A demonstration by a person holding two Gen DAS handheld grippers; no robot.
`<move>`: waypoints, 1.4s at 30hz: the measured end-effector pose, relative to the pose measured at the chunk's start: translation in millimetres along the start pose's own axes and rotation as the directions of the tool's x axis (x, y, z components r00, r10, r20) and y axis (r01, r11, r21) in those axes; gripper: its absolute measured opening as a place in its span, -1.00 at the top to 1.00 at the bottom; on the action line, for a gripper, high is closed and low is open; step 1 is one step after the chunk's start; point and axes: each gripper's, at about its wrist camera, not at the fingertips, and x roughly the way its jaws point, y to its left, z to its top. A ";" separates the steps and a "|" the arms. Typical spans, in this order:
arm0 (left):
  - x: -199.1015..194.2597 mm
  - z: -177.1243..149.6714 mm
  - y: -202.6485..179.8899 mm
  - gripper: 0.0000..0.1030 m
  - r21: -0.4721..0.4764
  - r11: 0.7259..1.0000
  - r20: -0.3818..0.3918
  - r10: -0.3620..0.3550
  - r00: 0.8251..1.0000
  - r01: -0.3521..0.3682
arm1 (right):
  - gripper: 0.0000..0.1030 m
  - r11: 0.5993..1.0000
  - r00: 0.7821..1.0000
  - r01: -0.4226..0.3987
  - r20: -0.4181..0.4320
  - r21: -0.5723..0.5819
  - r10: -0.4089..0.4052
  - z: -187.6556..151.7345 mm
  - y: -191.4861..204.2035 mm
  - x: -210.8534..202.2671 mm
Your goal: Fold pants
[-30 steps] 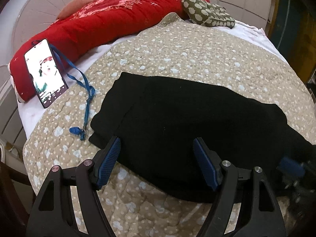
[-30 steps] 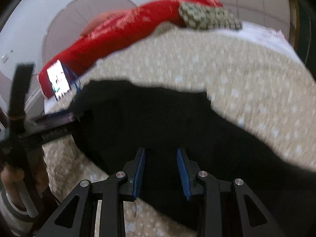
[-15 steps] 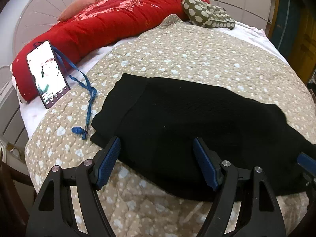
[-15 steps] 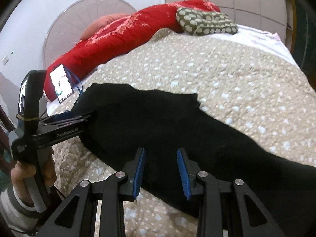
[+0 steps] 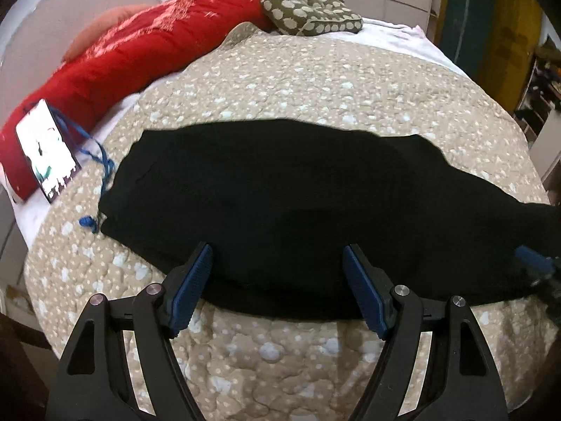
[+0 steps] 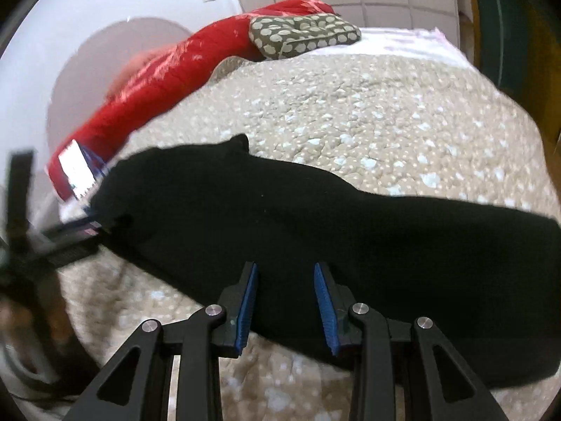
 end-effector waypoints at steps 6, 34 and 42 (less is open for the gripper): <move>-14.8 18.2 -30.0 -0.48 0.055 0.994 0.025 -0.098 0.995 0.097 | 0.36 0.966 0.962 0.240 0.107 0.100 -0.250 -7.9 -60.2 -68.9; -6.6 47.4 -221.6 -0.48 0.299 0.820 -0.208 -0.442 0.872 0.487 | 0.87 0.921 0.956 0.218 0.117 0.323 -0.267 -50.6 -143.5 -106.9; -3.4 53.1 -298.1 -0.48 0.376 0.709 -0.295 -0.518 0.803 0.596 | -0.09 0.909 0.979 0.083 0.140 0.409 -0.152 -70.9 -153.8 -117.3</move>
